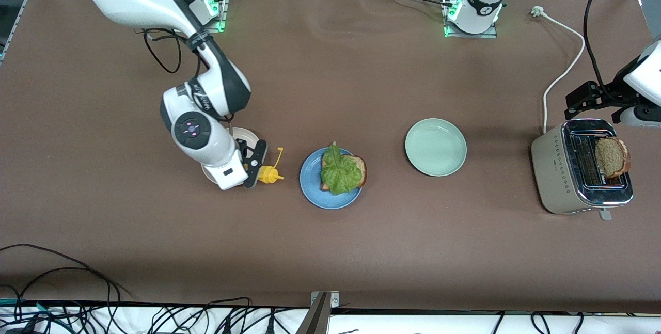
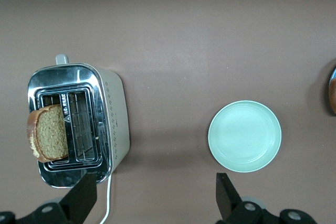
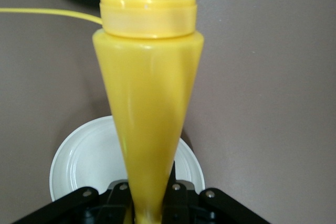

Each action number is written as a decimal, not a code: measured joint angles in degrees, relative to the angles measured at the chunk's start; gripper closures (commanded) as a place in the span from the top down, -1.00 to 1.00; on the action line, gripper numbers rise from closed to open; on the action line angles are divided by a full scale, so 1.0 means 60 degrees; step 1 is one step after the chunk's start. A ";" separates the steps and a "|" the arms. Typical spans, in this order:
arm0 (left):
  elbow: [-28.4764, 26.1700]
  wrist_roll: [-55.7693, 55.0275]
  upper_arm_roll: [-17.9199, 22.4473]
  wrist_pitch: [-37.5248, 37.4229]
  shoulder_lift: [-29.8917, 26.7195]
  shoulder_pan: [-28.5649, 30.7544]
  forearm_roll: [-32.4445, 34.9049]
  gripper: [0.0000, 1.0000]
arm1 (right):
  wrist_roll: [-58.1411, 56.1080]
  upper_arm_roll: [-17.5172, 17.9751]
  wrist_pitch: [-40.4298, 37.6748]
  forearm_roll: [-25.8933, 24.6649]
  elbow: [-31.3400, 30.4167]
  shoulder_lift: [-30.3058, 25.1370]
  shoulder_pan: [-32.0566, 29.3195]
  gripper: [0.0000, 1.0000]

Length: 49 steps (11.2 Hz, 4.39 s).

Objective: Make sandwich in blue plate with both arms

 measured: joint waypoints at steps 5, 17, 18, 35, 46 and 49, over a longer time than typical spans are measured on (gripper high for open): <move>0.0003 0.0000 0.0002 0.0000 0.0005 0.0015 -0.0001 1.00 | 0.1363 -0.1583 -0.1620 -0.0866 0.0845 -0.0019 0.2754 -1.00; 0.0012 0.0000 -0.0011 0.0002 0.0005 -0.0013 -0.0001 1.00 | 0.2935 -0.3429 -0.1859 -0.1774 0.2004 0.1703 0.5454 -1.00; 0.0012 0.0000 -0.0009 0.0002 0.0005 0.0004 -0.0001 1.00 | 0.3017 -0.3453 -0.1926 -0.1891 0.2098 0.1817 0.5554 -1.00; 0.0013 0.0000 -0.0011 0.0002 0.0008 0.0015 -0.0143 1.00 | 0.1326 -0.3626 -0.1625 -0.1657 0.2512 0.1838 0.4035 -1.00; 0.0016 0.0000 -0.0009 0.0031 0.0018 0.0015 -0.0143 1.00 | -0.5927 -0.3115 -0.2056 0.5070 0.2437 0.0845 0.0172 -1.00; 0.0016 0.0000 -0.0014 0.0036 0.0057 0.0004 -0.0143 1.00 | -0.7381 -0.2602 -0.2620 0.5715 0.2160 0.0543 -0.1002 -1.00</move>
